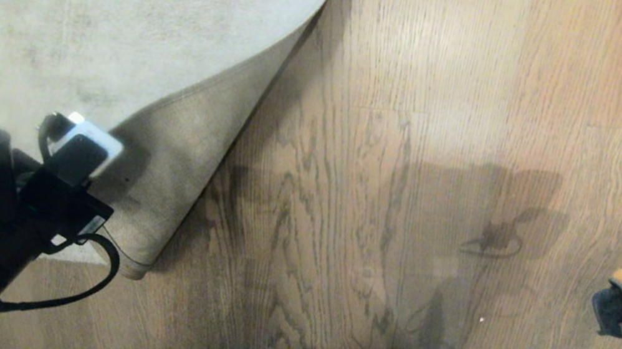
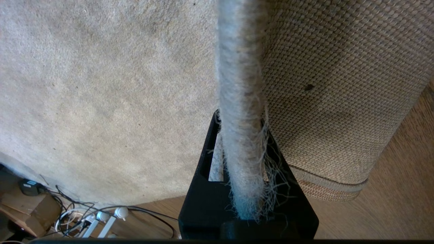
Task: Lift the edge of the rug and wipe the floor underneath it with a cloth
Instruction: Lay down the carpet
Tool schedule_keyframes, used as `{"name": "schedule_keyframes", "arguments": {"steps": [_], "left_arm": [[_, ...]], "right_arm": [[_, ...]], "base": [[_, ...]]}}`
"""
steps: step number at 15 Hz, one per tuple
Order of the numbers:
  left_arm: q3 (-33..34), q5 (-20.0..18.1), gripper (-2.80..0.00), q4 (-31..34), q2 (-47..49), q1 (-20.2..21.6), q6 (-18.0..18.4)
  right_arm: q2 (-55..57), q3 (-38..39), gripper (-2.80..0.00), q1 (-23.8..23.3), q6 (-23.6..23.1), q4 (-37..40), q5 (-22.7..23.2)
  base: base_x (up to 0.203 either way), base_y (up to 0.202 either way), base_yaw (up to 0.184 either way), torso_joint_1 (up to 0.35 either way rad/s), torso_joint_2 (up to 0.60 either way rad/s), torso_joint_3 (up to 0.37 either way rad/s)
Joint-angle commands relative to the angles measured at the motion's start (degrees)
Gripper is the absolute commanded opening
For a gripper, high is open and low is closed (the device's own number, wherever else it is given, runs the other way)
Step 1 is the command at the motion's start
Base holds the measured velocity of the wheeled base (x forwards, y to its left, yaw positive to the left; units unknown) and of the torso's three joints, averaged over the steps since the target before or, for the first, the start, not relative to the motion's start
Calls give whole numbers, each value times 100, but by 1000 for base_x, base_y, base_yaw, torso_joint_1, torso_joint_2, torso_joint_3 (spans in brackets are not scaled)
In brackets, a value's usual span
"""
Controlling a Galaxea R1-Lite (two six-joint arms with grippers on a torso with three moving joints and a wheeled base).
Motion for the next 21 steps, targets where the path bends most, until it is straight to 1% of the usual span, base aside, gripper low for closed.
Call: {"name": "schedule_keyframes", "arguments": {"steps": [1,4,6,9,12,13,15,16,17,19,21], "left_arm": [[0,21,-280,-36,-3,-12,19],[9,21,-280,-36,-11,-12,19],[42,21,-280,-36,-11,-12,11],[99,21,-280,-65,-11,-12,2],[105,21,-280,-71,-11,-12,2],[105,21,-280,-71,-11,-12,9],[105,21,-280,-71,-11,-12,11],[105,26,-280,-71,-20,-12,11],[105,30,-280,-67,-25,-12,11],[105,21,-280,-53,-46,-12,19],[125,21,-280,-47,-46,-12,22]], "right_arm": [[-486,413,-280,-4,-50,-19,-20],[-882,1007,-280,-4,-346,-1,-8],[-1241,1069,-280,1,-387,469,11],[-2057,1071,-280,15,-392,1440,25],[-3306,1070,-280,33,-489,2621,179],[-3790,1033,-280,35,-558,3134,310],[-4625,912,-280,2,-705,4248,767],[-4905,888,-280,-58,-858,4633,991],[-5018,872,-280,-113,-997,4848,1189],[-5115,869,-280,-131,-1015,4849,1236],[-5472,859,-280,-153,-1024,4874,1246]], "base": [[0,0,0,0,0,0],[0,0,0,0,0,0],[0,0,0,0,0,0],[0,0,0,0,0,0],[0,0,0,0,0,0],[0,0,0,0,0,0],[0,0,0,0,0,0],[0,0,0,0,0,0],[0,0,0,0,0,0],[0,0,0,0,0,0],[0,0,0,0,0,0]]}}
